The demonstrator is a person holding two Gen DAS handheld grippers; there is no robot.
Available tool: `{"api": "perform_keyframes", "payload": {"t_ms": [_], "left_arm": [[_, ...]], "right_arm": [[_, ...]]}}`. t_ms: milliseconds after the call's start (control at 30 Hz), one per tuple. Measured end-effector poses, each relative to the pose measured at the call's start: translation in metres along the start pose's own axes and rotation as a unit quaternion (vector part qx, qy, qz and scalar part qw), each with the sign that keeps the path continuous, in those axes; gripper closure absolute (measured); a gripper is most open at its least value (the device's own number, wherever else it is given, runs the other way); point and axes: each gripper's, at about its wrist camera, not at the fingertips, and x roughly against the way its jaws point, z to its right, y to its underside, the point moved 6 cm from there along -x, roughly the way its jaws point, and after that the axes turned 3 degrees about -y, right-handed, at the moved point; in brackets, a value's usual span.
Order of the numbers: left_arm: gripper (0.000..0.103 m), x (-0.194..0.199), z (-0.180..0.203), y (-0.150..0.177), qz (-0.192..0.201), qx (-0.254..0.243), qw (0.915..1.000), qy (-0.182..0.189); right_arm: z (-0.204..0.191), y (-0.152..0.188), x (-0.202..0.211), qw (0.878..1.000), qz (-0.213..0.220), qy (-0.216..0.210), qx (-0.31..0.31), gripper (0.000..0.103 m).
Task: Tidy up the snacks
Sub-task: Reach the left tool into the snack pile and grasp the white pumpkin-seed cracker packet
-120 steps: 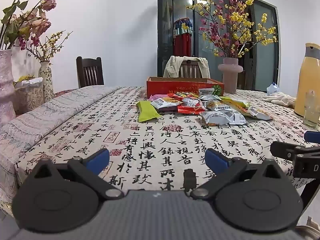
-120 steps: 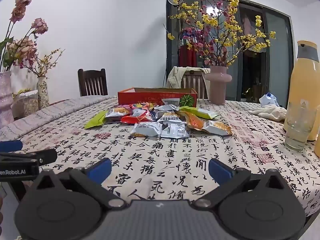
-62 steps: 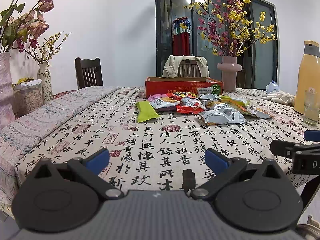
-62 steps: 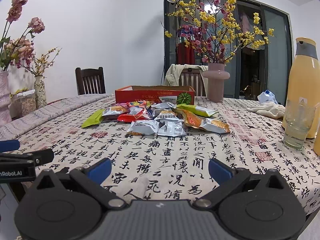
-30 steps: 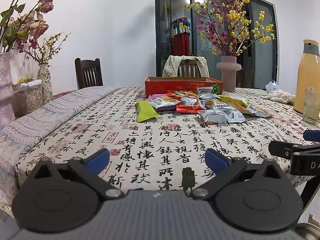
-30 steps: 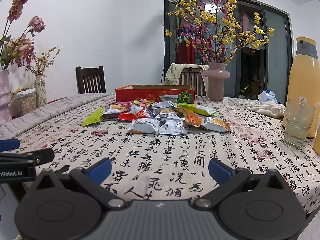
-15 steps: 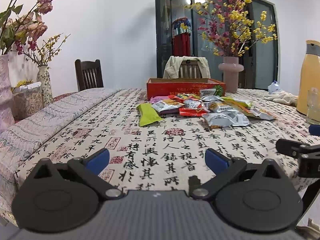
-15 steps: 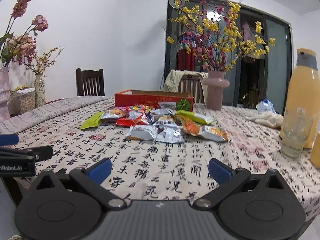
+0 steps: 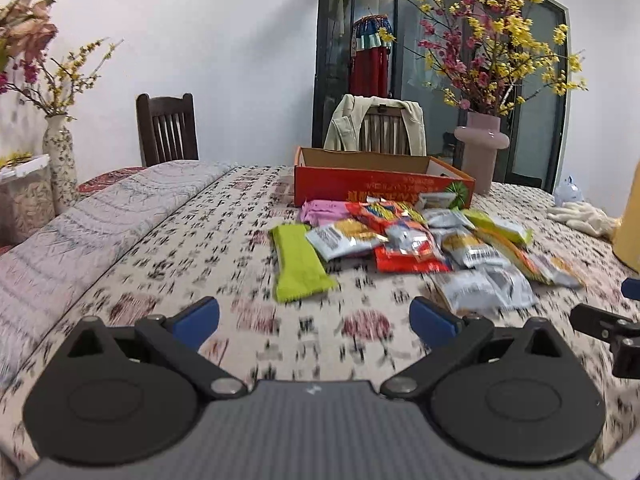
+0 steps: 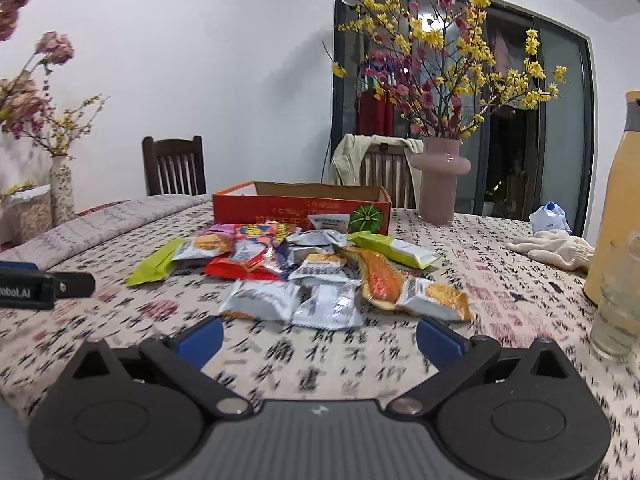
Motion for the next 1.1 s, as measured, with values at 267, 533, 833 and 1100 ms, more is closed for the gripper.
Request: {"api": "perform_keyframes", "payload": {"t_ms": [267,533,833,1100], "left_arm": [[0.006,-0.047,-0.014,-0.045,-0.018,-0.007,0.9998,0.010],[0.017,-0.111,0.004,-0.081,-0.069,-0.082,0.9884,0.108],[0.022,-0.190,0.031,-0.068,-0.144,-0.161,0.9599,0.179],[0.039,-0.221,0.029,-0.064,-0.173,-0.126,0.9580,0.191]], "right_arm": [[0.031,-0.039,-0.046,0.999,-0.037,0.005,-0.011,0.009],[0.038,-0.085,-0.104,0.996,-0.090,-0.026,0.000,0.020],[0.017,-0.092,-0.182,0.987,-0.140,-0.077,-0.012,0.034],[0.014,-0.066,-0.220,0.978,-0.187,-0.089,-0.037,0.051]]}}
